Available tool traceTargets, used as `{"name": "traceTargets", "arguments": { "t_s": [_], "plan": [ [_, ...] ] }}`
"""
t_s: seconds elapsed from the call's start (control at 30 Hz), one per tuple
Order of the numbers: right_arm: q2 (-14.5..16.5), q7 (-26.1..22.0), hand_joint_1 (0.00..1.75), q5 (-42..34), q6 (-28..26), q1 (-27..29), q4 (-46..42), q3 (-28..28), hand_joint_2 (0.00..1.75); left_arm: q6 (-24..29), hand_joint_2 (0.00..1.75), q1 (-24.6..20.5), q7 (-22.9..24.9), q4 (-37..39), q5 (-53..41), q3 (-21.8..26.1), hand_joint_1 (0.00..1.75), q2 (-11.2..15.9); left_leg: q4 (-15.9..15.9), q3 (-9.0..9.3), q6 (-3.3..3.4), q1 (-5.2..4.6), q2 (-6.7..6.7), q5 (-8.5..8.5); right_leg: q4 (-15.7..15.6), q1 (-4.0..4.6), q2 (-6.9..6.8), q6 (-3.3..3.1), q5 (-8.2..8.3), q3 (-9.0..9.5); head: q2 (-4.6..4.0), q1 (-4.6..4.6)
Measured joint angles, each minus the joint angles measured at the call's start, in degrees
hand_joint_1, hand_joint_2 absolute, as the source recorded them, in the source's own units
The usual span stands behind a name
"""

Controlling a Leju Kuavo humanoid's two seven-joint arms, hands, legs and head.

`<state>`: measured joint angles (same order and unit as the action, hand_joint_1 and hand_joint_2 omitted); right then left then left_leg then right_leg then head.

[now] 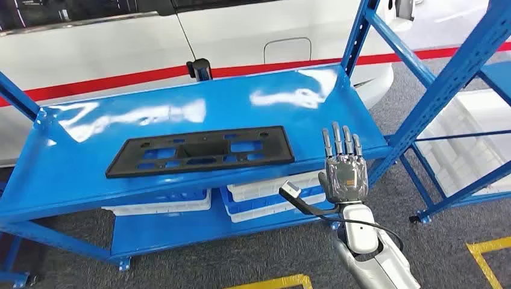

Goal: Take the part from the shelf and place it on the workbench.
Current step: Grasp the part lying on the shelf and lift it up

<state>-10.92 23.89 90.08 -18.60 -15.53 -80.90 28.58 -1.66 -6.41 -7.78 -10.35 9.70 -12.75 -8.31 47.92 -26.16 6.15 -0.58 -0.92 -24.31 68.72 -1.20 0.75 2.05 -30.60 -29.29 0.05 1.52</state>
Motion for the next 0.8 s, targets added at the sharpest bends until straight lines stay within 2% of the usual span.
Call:
{"name": "traceTargets", "arguments": {
  "t_s": [0.07,0.1,0.13,0.17,0.2,0.23,0.27,0.3,0.33,0.37,0.4,0.43,0.47,0.5,0.53,0.6,0.63,0.67,0.73,0.77,0.8],
  "plan": [
    [-0.3,0.0,0.00,0.0,0.0,0.3,0.0,0.0,1.75,0.0,0.00,0.1,0.0,0.0,0.0,-0.1,0.00,-0.2,-0.9,1.99,-0.54,0.27,-0.20,-0.87,0.8,-0.05,-0.01,-0.29,-2.61,-2.08,0.00,-0.06],
    [-0.5,0.0,0.00,0.0,0.0,0.6,0.0,0.0,1.75,0.0,0.00,0.3,0.0,0.1,0.0,-0.1,0.00,-0.3,-1.6,3.92,-1.10,0.55,-0.36,-1.81,1.1,-0.16,-0.03,-0.47,-5.00,-3.96,-0.01,-0.10],
    [-0.6,0.0,0.00,0.0,0.0,0.7,0.0,0.0,1.75,0.0,0.00,0.4,0.0,0.1,0.0,-0.2,0.00,-0.4,-2.2,5.81,-1.72,0.85,-0.56,-2.88,0.0,-0.40,-0.08,-0.09,-6.91,-5.51,-0.01,-0.12],
    [-0.8,0.0,0.00,0.0,0.0,0.7,0.0,0.0,1.75,0.0,0.00,0.5,0.0,0.1,0.0,-0.2,0.00,-0.4,-2.4,7.63,-2.38,1.21,-0.75,-4.11,-2.2,-0.77,-0.21,0.71,-7.66,-6.76,-0.01,-0.13],
    [-0.9,0.0,0.00,0.0,0.0,0.8,0.0,0.0,1.75,0.0,0.00,0.6,0.0,0.1,0.0,-0.3,0.00,-0.4,-2.5,9.33,-3.02,1.57,-0.95,-5.49,-5.2,-1.23,-0.50,2.03,-6.31,-7.70,-0.01,-0.20],
    [-1.0,0.0,0.00,0.0,0.0,1.1,0.1,0.1,1.75,0.0,0.00,0.8,0.0,0.3,0.0,-0.3,0.00,-0.4,-2.5,10.81,-3.69,1.77,-1.12,-7.00,-8.3,-1.68,-1.18,3.87,-1.80,-8.44,-0.02,-0.45],
    [-1.1,-0.1,0.00,-0.1,-0.1,1.3,0.3,0.1,1.75,0.0,0.00,1.0,0.0,0.4,0.0,-0.3,0.00,-0.3,-2.0,12.07,-4.38,1.83,-1.25,-8.50,-10.6,-1.89,-1.91,5.08,3.17,-8.94,-0.02,-0.73],
    [-1.1,-0.2,0.00,-0.1,-0.3,1.4,0.5,0.2,1.75,0.1,0.00,1.1,0.1,0.6,0.0,-0.3,0.00,-0.3,-1.3,12.81,-5.00,1.74,-1.34,-9.82,-11.7,-2.03,-2.39,5.32,7.47,-9.00,-0.02,-0.84],
    [-1.1,-0.5,0.00,-0.1,-0.7,1.3,0.5,0.4,1.75,0.4,0.00,1.1,0.3,0.7,0.0,-0.4,0.00,-0.2,-0.7,13.19,-5.49,1.67,-1.30,-10.77,-11.5,-2.03,-2.68,4.74,10.24,-8.95,-0.02,-0.81],
    [-1.0,-0.9,0.00,0.0,-1.2,0.8,0.4,0.5,1.75,0.9,0.00,0.8,0.6,0.7,-0.1,-0.4,0.00,-0.3,0.6,13.12,-5.95,1.60,-1.18,-10.71,-11.0,-1.68,-2.45,3.39,10.20,-8.64,-0.01,-0.56],
    [-0.9,-1.7,0.00,0.0,-1.8,0.2,0.3,0.6,1.75,1.4,0.00,0.4,0.9,0.7,-0.1,-0.5,0.00,-0.3,3.1,11.96,-6.26,1.66,-0.95,-9.70,-10.7,-1.83,-2.08,2.22,9.60,-8.02,-0.01,-0.28],
    [-0.8,-2.6,0.00,0.0,-2.5,-0.6,0.2,0.6,1.75,2.0,0.00,0.1,1.2,0.6,-0.1,-0.5,0.00,-0.3,7.2,9.83,-6.51,1.75,-0.58,-8.15,-11.0,-1.87,-1.91,1.47,9.07,-7.41,-0.01,-0.14],
    [-0.6,-3.6,0.00,0.0,-3.3,-1.2,0.2,0.8,1.75,2.5,0.00,-0.3,1.6,0.6,0.0,-0.5,0.00,-0.3,12.2,6.76,-6.76,1.78,-0.25,-6.87,-11.7,-1.90,-1.72,0.76,8.60,-6.57,-0.01,-0.06],
    [-0.3,-4.4,0.00,0.0,-4.1,-1.6,0.1,1.0,1.75,3.0,0.44,-0.5,1.9,0.6,0.1,-0.5,0.00,-0.3,17.3,3.28,-6.94,1.90,0.05,-6.90,-12.3,-2.20,-1.61,0.11,8.15,-5.73,-0.01,0.00],
    [0.1,-5.2,0.00,0.0,-4.9,-1.9,0.1,1.3,1.75,3.3,0.87,-0.6,2.1,0.6,0.3,-0.5,0.00,-0.3,20.9,-0.05,-7.13,1.91,0.27,-8.37,-12.6,-2.13,-1.51,-0.50,7.73,-5.00,-0.01,0.05],
    [0.7,-6.6,0.00,0.0,-6.5,-2.0,0.1,1.8,1.75,4.0,1.75,-0.5,2.4,0.6,0.7,-0.4,0.00,-0.2,23.7,-5.14,-7.54,2.00,0.43,-12.29,-12.8,-2.02,-1.17,-1.30,6.94,-3.91,-0.01,0.07],
    [1.0,-7.4,0.00,0.0,-7.4,-2.0,0.0,2.0,1.75,4.2,1.31,-0.3,2.4,0.6,1.0,-0.3,0.00,-0.1,23.5,-6.90,-7.68,2.05,0.47,-12.55,-12.8,-1.97,-1.01,-1.45,6.57,-3.47,-0.01,0.05],
    [1.3,-8.3,0.00,0.0,-8.2,-1.9,-0.3,2.1,1.75,4.4,0.87,-0.2,2.3,0.6,1.2,-0.2,0.00,0.0,22.0,-7.89,-7.73,2.11,0.51,-11.06,-12.8,-1.95,-0.87,-1.41,6.24,-3.06,-0.01,0.06],
    [1.9,-10.0,0.00,0.0,-9.5,-1.6,-1.1,2.1,1.75,4.7,0.00,0.1,2.1,0.6,1.6,0.0,0.00,0.2,15.5,-7.56,-7.62,2.21,0.77,-4.38,-12.8,-1.99,-0.72,-1.00,5.65,-2.31,-0.01,0.06],
    [2.2,-10.8,0.00,0.0,-9.9,-1.4,-1.6,2.1,1.75,4.7,0.00,0.2,2.0,0.6,1.7,0.1,0.00,0.3,12.6,-7.08,-7.48,2.10,1.01,-2.47,-12.8,-1.95,-0.69,-0.74,5.42,-1.90,-0.01,0.08],
    [2.4,-11.5,0.00,0.0,-10.1,-1.3,-2.1,2.1,1.75,4.6,0.00,0.2,1.8,0.6,1.8,0.2,0.00,0.3,10.1,-6.71,-7.23,1.88,1.30,-1.83,-12.8,-1.84,-0.68,-0.41,5.18,-1.74,-0.01,0.19]
  ]
}}
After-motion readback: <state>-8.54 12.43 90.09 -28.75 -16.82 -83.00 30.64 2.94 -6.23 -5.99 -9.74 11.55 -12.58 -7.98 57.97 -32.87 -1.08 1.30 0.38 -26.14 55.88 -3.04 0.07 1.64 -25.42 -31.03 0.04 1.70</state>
